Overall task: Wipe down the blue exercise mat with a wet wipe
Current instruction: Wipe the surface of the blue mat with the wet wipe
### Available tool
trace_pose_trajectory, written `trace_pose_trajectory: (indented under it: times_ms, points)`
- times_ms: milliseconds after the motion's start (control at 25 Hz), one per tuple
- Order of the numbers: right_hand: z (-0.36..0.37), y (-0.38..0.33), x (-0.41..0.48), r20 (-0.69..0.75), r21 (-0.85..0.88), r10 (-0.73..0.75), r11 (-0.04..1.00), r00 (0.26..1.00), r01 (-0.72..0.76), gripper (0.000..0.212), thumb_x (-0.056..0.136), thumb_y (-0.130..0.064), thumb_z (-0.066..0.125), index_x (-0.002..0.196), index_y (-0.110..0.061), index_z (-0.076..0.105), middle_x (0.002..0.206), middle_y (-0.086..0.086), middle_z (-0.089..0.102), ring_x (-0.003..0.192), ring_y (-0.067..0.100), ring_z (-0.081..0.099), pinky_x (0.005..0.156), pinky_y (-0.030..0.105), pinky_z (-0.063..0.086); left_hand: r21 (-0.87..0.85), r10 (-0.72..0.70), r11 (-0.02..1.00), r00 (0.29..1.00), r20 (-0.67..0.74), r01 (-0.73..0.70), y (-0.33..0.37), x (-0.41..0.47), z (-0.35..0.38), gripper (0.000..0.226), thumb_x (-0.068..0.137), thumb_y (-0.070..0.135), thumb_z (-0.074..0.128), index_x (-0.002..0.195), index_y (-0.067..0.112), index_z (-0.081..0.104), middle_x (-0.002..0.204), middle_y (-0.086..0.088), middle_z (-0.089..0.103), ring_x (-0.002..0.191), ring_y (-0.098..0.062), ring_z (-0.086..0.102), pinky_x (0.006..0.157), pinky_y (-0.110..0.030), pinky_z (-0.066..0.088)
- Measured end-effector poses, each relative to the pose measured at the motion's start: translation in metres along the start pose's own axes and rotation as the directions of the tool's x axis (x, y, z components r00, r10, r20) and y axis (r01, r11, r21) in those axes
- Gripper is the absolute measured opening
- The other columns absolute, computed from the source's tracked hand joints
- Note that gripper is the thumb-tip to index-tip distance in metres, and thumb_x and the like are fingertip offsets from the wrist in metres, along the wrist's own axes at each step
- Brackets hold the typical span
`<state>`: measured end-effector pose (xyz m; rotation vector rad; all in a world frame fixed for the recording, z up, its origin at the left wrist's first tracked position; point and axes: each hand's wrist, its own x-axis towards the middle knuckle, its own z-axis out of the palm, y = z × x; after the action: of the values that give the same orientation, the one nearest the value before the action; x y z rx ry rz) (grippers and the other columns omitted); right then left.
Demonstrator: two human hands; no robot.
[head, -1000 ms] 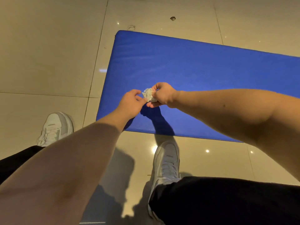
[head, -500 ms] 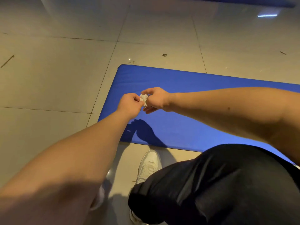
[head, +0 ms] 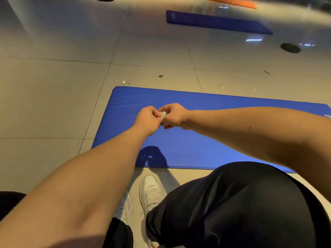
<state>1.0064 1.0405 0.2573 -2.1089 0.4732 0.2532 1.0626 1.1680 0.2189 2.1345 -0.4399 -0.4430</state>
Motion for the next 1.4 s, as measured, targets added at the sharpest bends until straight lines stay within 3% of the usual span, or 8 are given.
trace_pose_trajectory:
  times_ms: [360,600,720,920,1040,1120,1240,1400]
  points:
    - [-0.043,0.043,-0.001,-0.032,-0.035,0.071,0.997,0.997,-0.073,0.035,0.077,0.006,0.064,0.108,-0.007,0.071,0.095,0.009,0.068,0.082,0.019,0.067,0.073,0.031,0.062,0.030,0.057,0.998,0.994,0.092,-0.060,0.023,0.017,0.052,0.013,0.093,0.011,0.059,0.081,0.018,0.059,0.089,-0.006,0.069,0.085,-0.030,0.071,0.068,-0.047,0.059]
    - [-0.075,0.147,0.015,-0.116,-0.009,0.188,0.982,0.975,-0.191,0.030,0.075,0.004,0.068,0.105,0.000,0.069,0.091,0.016,0.065,0.076,0.024,0.062,0.081,0.051,0.060,0.074,0.037,0.996,0.983,0.181,-0.052,0.029,0.048,0.132,0.013,0.096,0.011,0.057,0.087,0.022,0.057,0.088,-0.003,0.063,0.089,-0.033,0.069,0.076,-0.053,0.057]
    - [-0.095,0.198,0.020,-0.153,0.016,0.257,0.966,0.954,-0.257,0.039,0.081,-0.003,0.074,0.118,-0.003,0.063,0.103,0.015,0.065,0.080,0.025,0.065,0.082,0.042,0.061,0.100,-0.008,0.995,0.980,0.199,-0.012,0.027,0.060,0.173,0.013,0.096,0.011,0.057,0.090,0.022,0.055,0.093,-0.008,0.064,0.091,-0.035,0.067,0.079,-0.053,0.057]
    - [-0.122,0.274,0.026,-0.041,-0.321,0.218,0.921,0.975,-0.219,0.068,0.081,-0.027,0.081,0.139,-0.004,0.052,0.126,0.012,0.061,0.112,0.033,0.062,0.092,0.039,0.053,0.281,-0.097,0.959,0.963,0.251,0.023,-0.001,0.064,0.240,0.009,0.098,0.015,0.056,0.107,0.016,0.058,0.107,-0.008,0.064,0.094,-0.032,0.064,0.084,-0.050,0.056]
    - [-0.127,0.327,0.025,-0.028,-0.402,0.186,0.897,0.982,-0.181,0.051,0.080,-0.027,0.081,0.120,-0.007,0.058,0.124,0.015,0.059,0.100,0.032,0.060,0.080,0.035,0.050,0.386,-0.127,0.923,0.939,0.321,-0.007,-0.018,0.061,0.287,0.025,0.099,0.023,0.061,0.123,0.015,0.058,0.129,-0.005,0.058,0.108,-0.029,0.061,0.094,-0.048,0.053]
    - [-0.123,0.360,0.020,-0.021,-0.411,0.169,0.897,0.985,-0.162,0.044,0.076,-0.024,0.082,0.108,-0.012,0.054,0.124,0.013,0.053,0.097,0.030,0.058,0.081,0.037,0.051,0.444,-0.120,0.895,0.930,0.347,-0.050,-0.025,0.057,0.310,0.034,0.097,0.026,0.063,0.129,0.016,0.057,0.133,-0.004,0.052,0.117,-0.027,0.055,0.094,-0.045,0.051]
    - [-0.114,0.403,0.008,0.056,-0.435,0.111,0.897,0.992,-0.076,0.063,0.075,-0.019,0.082,0.128,-0.015,0.047,0.132,0.004,0.039,0.110,0.028,0.052,0.092,0.040,0.051,0.578,-0.068,0.788,0.902,0.427,-0.214,-0.029,0.050,0.337,0.056,0.086,0.038,0.073,0.134,0.018,0.052,0.138,-0.001,0.044,0.129,-0.023,0.040,0.096,-0.041,0.048]
    - [-0.105,0.435,-0.002,0.107,-0.511,0.047,0.859,0.993,0.014,0.097,0.072,-0.023,0.084,0.150,-0.018,0.028,0.146,0.002,0.026,0.129,0.028,0.039,0.103,0.042,0.046,0.712,-0.090,0.581,0.839,0.537,-0.394,-0.037,0.035,0.363,0.105,0.068,0.059,0.077,0.151,0.020,0.027,0.155,-0.005,0.022,0.139,-0.027,0.024,0.109,-0.038,0.034]
